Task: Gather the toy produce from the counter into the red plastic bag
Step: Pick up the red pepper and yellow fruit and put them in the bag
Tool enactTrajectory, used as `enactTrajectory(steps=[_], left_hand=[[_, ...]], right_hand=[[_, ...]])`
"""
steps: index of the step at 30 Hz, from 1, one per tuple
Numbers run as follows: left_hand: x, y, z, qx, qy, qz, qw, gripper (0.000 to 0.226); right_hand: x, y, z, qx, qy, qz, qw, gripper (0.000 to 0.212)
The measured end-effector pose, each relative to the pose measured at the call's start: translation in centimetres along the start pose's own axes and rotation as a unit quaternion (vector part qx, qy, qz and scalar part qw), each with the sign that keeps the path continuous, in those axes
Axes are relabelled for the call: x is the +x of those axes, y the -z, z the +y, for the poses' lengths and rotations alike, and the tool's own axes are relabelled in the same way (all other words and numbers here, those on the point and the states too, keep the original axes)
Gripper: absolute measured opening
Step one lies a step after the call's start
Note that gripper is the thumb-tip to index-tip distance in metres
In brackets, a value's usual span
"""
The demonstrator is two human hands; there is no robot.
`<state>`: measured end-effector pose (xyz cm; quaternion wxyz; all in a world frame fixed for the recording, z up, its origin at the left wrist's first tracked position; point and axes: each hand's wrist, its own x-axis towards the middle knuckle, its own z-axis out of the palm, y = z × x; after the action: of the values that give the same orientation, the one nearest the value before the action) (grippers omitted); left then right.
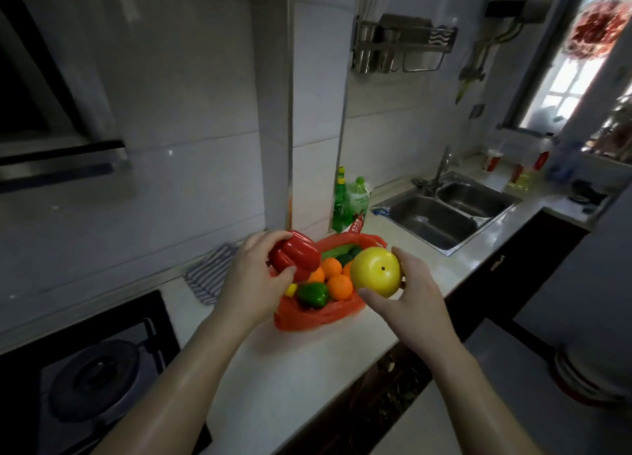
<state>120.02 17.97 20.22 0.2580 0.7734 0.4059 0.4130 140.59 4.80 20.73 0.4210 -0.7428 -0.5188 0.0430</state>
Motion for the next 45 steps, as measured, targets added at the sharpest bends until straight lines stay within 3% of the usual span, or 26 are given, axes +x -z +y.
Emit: enactTrajectory(steps=[14,21,33,45], left_hand=[[7.5,-5.4,-7.7,0.019,0.041,-0.010,0.999,0.055],[8.6,-9.2,-9.8,0.057,0.097,-0.005,0.994,0.056],[10.2,-16.6,-9.8,0.119,0.212,0.030,0.970,0.054],[13.2,-23.7,-11.9,0.111,0.292,-0.044,0.949,0.051]], right_hand=[[9.9,-7.8,6.0,0.004,-0.027,-0.086,0.996,0.082],[14.8,-10.3,10.0,0.046,0.006,-0.145,0.988,0.073],[23.6,-13.1,18.4,0.044,0.025,-0.262,0.964,0.087],[26.2,-16.3,23.6,0.020,-0.014,-0.337,0.941,0.090]])
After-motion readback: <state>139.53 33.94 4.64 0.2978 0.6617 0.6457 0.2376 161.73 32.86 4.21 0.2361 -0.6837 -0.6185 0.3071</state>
